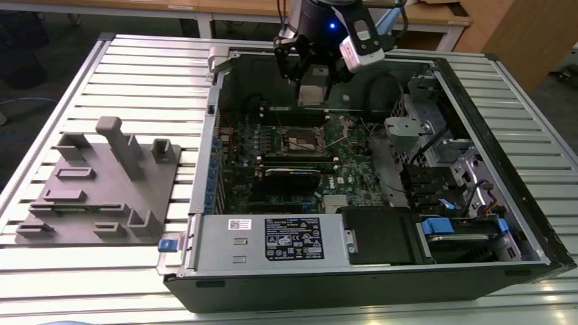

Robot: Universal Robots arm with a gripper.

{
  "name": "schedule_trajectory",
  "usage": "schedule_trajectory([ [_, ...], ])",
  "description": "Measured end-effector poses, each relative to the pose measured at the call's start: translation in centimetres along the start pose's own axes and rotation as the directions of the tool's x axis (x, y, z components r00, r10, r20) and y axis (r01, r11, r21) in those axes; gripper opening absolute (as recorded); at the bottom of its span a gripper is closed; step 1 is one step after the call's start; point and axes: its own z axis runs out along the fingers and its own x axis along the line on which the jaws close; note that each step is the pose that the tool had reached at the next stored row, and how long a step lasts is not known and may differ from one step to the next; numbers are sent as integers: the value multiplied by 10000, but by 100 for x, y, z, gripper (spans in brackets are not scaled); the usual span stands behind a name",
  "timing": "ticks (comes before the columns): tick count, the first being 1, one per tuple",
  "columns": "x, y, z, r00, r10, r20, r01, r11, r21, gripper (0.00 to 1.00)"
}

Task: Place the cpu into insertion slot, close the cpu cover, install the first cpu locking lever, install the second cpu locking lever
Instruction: 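Place the cpu into insertion slot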

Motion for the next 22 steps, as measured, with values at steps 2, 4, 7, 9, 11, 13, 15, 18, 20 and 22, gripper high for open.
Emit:
schedule_trajectory([
  [2, 0, 0, 2, 10000, 0, 1, 0, 10000, -2, 54],
  [4, 0, 0, 3, 10000, 0, 1, 0, 10000, -2, 54],
  [7, -1, -1, 21, 10000, 0, 1, 0, 10000, -2, 54],
  [9, -1, -2, 31, 10000, 0, 1, 0, 10000, -1, 54],
  [11, -1, -2, 31, 10000, 0, -1, 0, 10000, 1, 54],
  [13, -1, -2, 39, 10000, 0, 2, 0, 10000, -4, 54],
  [15, -1, -3, 50, 10000, 0, 1, 0, 10000, -2, 54],
  [18, -1, -4, 53, 10000, 0, 0, 0, 10000, 1, 54],
  [20, -1, -4, 54, 10000, 0, 1, 0, 10000, -1, 54],
  [22, -1, -4, 63, 10000, 0, 3, 0, 10000, -7, 54],
])
